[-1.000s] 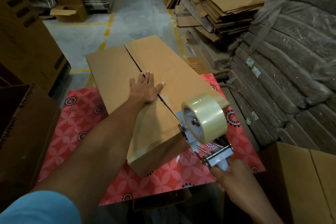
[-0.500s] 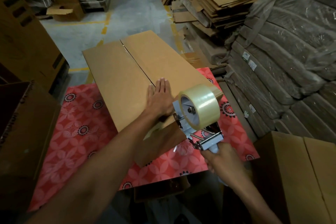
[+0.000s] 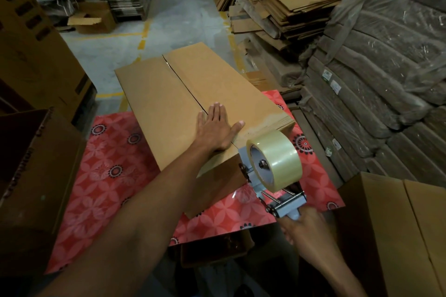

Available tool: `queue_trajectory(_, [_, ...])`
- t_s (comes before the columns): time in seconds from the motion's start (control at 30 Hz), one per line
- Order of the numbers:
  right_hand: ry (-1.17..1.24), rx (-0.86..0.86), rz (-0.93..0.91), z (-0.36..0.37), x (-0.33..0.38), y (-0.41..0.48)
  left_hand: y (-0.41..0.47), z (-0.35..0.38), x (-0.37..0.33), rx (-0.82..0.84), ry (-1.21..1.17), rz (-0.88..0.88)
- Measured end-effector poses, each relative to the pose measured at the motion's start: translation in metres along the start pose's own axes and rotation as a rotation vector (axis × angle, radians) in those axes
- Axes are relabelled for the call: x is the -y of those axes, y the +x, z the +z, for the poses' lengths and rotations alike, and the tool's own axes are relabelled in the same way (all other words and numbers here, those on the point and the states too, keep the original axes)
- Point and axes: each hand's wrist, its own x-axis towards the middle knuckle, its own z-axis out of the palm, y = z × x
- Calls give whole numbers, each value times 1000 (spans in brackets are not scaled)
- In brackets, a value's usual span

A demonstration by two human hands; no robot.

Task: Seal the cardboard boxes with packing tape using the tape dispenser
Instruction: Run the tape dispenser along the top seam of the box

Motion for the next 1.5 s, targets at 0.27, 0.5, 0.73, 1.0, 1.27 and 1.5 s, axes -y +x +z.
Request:
queue_trajectory(0.27, [95, -11, 26, 23, -15, 29, -30, 2, 4, -123, -49, 367])
queue_trajectory(0.5, [188, -32, 4, 47, -30, 52, -51, 10, 25, -43, 85, 531])
queue_trajectory(0.73, [410, 59, 184, 64, -40, 42, -51, 10, 19, -22, 25, 487])
queue_trajectory(1.0, [305, -399, 315, 45, -97, 39, -51, 12, 8, -44, 124, 412])
queue_trajectory(1.27, [-108, -390, 297, -8, -152, 148, -81, 18, 25, -71, 101, 406])
queue_trajectory(1.5, [-305, -291, 250, 8, -163, 181, -105, 21, 36, -66, 119, 342])
